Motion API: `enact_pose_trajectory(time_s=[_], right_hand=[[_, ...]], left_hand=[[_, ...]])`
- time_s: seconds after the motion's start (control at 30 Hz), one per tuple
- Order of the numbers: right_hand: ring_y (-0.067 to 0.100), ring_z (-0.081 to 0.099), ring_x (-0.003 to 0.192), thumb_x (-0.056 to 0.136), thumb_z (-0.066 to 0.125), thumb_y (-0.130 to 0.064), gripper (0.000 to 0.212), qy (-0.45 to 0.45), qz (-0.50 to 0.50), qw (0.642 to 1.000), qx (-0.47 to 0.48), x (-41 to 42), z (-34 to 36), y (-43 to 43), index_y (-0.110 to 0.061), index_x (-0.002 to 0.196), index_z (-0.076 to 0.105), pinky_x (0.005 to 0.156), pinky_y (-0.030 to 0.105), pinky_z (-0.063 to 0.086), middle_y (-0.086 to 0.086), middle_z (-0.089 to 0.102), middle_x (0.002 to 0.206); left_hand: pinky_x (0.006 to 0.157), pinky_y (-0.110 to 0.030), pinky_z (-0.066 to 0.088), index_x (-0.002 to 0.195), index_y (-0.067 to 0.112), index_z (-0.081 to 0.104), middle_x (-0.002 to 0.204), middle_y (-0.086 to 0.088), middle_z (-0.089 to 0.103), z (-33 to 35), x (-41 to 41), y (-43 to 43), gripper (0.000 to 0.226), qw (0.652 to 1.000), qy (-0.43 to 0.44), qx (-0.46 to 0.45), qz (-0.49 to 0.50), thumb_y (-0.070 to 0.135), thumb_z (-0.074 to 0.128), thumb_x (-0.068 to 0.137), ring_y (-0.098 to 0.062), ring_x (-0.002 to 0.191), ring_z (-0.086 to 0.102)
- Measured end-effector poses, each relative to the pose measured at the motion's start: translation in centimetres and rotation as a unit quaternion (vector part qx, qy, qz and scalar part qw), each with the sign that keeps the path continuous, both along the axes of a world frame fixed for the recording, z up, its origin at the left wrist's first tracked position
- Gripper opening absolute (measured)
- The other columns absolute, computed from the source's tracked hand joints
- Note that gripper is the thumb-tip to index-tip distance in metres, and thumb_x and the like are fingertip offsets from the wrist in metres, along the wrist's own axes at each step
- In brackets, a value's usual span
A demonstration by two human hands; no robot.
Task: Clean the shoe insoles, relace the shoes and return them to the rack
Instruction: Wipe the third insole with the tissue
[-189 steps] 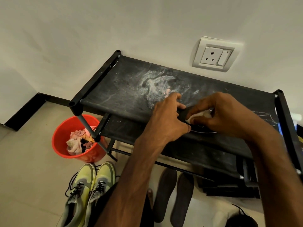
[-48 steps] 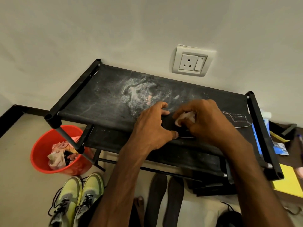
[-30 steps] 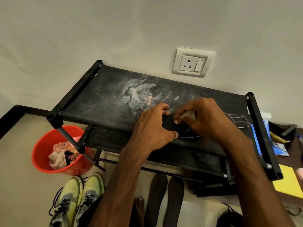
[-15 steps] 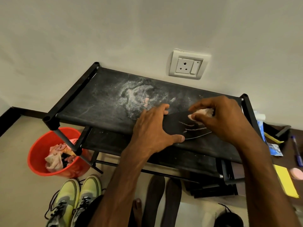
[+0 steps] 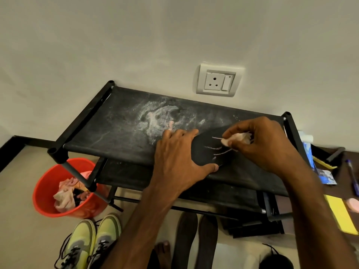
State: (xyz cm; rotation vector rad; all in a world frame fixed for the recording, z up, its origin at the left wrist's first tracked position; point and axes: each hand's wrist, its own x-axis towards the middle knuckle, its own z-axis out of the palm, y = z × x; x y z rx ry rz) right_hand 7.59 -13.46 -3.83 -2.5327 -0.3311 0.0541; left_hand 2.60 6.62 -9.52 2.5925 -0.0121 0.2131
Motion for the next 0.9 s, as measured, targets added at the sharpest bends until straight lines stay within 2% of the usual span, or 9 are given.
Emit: enact_pose_trajectory(time_s=[0.07, 0.1, 0.17, 0.33, 0.43, 0.53, 0.7, 0.9], right_hand=[[-0.01, 0.062, 0.081, 0.085, 0.081, -0.024, 0.015, 0.001, -0.001, 1.0, 0.028, -0.4, 0.2, 0.0, -0.028, 0.098, 0.079, 0.06, 0.007, 0.046, -0.011, 0.072, 0.093], [-0.018, 0.06, 0.081, 0.085, 0.081, -0.024, 0.014, 0.003, -0.003, 0.999, 0.039, -0.7, 0.2, 0.0, -0.027, 0.099, 0.079, 0.062, 0.004, 0.046, -0.014, 0.071, 0.089], [-0.022, 0.058, 0.085, 0.085, 0.081, -0.024, 0.014, 0.002, -0.015, 0.998, 0.055, -1.5, -0.4, -0.4, -0.027, 0.099, 0.079, 0.066, 0.0, 0.045, -0.019, 0.07, 0.088], [-0.009, 0.065, 0.082, 0.086, 0.081, -0.031, 0.004, 0.017, -0.05, 0.997, 0.065, -3.4, -1.8, -1.1, -0.034, 0.086, 0.079, 0.067, 0.014, 0.053, -0.015, 0.074, 0.078], [-0.002, 0.067, 0.081, 0.086, 0.08, -0.031, 0.006, 0.024, -0.025, 0.999, 0.027, -3.6, -1.9, -0.9, -0.036, 0.089, 0.079, 0.075, 0.027, 0.059, -0.017, 0.073, 0.082], [0.0, 0.067, 0.082, 0.086, 0.08, -0.03, 0.008, 0.011, -0.011, 1.0, 0.009, -3.6, -1.8, -0.2, -0.037, 0.089, 0.08, 0.078, 0.033, 0.06, -0.02, 0.073, 0.083], [-0.002, 0.068, 0.082, 0.087, 0.079, -0.027, 0.009, 0.001, 0.002, 1.0, 0.006, -3.4, -2.5, 0.1, -0.036, 0.089, 0.08, 0.079, 0.034, 0.06, -0.022, 0.074, 0.083], [0.002, 0.067, 0.082, 0.083, 0.082, -0.02, 0.012, -0.047, 0.02, 0.999, 0.007, -3.1, -3.0, 0.9, -0.031, 0.089, 0.081, 0.077, 0.034, 0.059, -0.015, 0.075, 0.086]], left_hand=[[0.108, -0.037, 0.038, 0.146, 0.034, 0.046, 0.135, 0.01, 0.054, 0.3, -0.4, -0.9, 0.101, 1.0, 0.002, 0.012, 0.021, 0.08, 0.074, 0.06, -0.019, 0.13, 0.037], [0.108, -0.035, 0.037, 0.146, 0.035, 0.045, 0.136, 0.01, 0.052, 0.4, -0.5, -1.2, 0.1, 0.999, 0.004, 0.016, 0.029, 0.079, 0.074, 0.062, -0.019, 0.131, 0.036], [0.105, -0.033, 0.035, 0.147, 0.036, 0.045, 0.137, 0.011, 0.05, 0.4, -0.7, -1.6, 0.098, 0.999, 0.006, 0.023, 0.037, 0.078, 0.073, 0.063, -0.019, 0.133, 0.034], [0.108, -0.034, 0.037, 0.147, 0.036, 0.044, 0.137, 0.008, 0.049, 0.2, -0.6, -1.7, 0.097, 0.998, 0.037, -0.013, 0.042, 0.076, 0.075, 0.064, -0.02, 0.133, 0.035], [0.11, -0.035, 0.035, 0.149, 0.036, 0.039, 0.141, 0.008, 0.046, 0.4, -0.8, -1.8, 0.098, 0.997, 0.055, -0.011, 0.047, 0.075, 0.074, 0.067, -0.018, 0.133, 0.034], [0.11, -0.034, 0.031, 0.152, 0.034, 0.032, 0.145, 0.006, 0.041, 0.6, -1.3, -2.9, 0.096, 0.996, 0.061, -0.02, 0.067, 0.068, 0.073, 0.073, -0.019, 0.133, 0.035], [0.109, -0.035, 0.028, 0.156, 0.024, 0.022, 0.149, 0.001, 0.032, 0.6, -2.0, -5.0, 0.091, 0.993, 0.05, -0.038, 0.099, 0.053, 0.068, 0.083, -0.024, 0.135, 0.028], [0.11, -0.032, 0.028, 0.158, 0.025, 0.021, 0.15, 0.004, 0.03, 0.9, -1.9, -4.7, 0.093, 0.993, 0.071, -0.047, 0.087, 0.048, 0.069, 0.081, -0.022, 0.136, 0.025]])
